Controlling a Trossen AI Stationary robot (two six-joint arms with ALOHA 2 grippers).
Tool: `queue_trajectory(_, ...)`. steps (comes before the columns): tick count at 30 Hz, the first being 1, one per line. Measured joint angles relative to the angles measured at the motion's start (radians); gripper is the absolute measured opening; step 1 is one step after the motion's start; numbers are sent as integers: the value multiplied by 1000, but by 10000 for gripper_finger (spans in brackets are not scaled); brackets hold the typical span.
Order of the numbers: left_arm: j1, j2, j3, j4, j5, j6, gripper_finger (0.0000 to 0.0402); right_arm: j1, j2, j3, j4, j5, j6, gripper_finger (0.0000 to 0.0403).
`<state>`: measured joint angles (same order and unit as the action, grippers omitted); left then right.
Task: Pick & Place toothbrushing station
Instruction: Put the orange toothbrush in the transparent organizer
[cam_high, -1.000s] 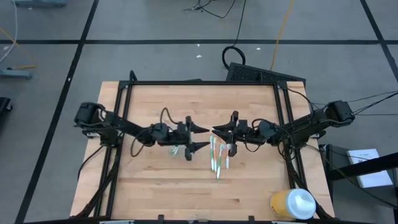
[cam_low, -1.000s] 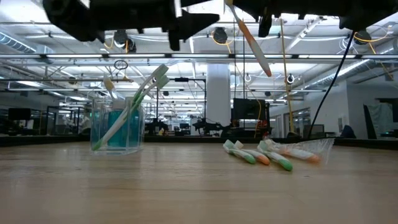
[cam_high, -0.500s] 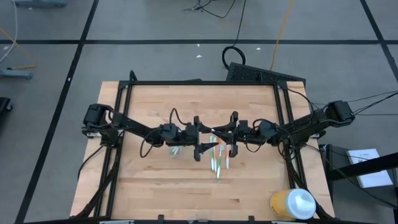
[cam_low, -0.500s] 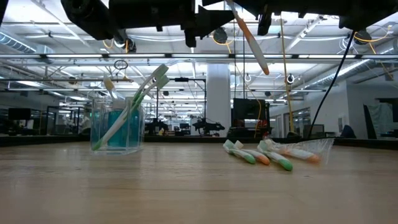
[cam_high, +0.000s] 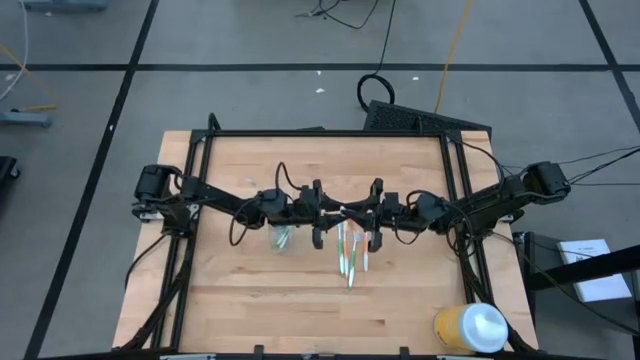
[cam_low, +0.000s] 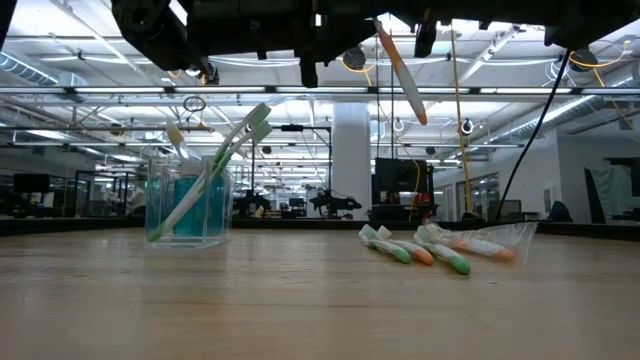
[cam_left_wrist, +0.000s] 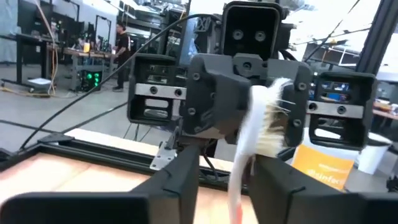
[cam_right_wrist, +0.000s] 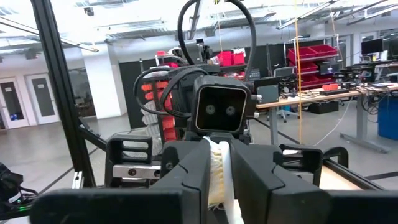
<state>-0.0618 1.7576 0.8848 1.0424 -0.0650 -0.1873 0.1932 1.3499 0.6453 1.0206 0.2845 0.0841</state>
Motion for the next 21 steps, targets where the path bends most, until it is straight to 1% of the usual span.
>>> queue_trajectory(9, 3, 0, 0, -2, 26, 9, 43, 0, 0, 0, -3, 2, -3, 50)
queue_trajectory(12, 3, 0, 0, -6, 37, 10, 16, 0, 0, 0, -9, 4, -16, 56)
queue_trajectory(16, 6, -20, 0, -40, 76, 9, 21, 20, -50, 0, -73, 1, -72, 92)
queue_trajectory(19, 7, -64, 0, -118, 51, 12, 23, 41, -128, 0, -181, -2, -70, 133)
queue_trajectory(21, 7, -106, -11, -172, 37, 32, 14, 52, -182, 1, -266, -3, -62, 160)
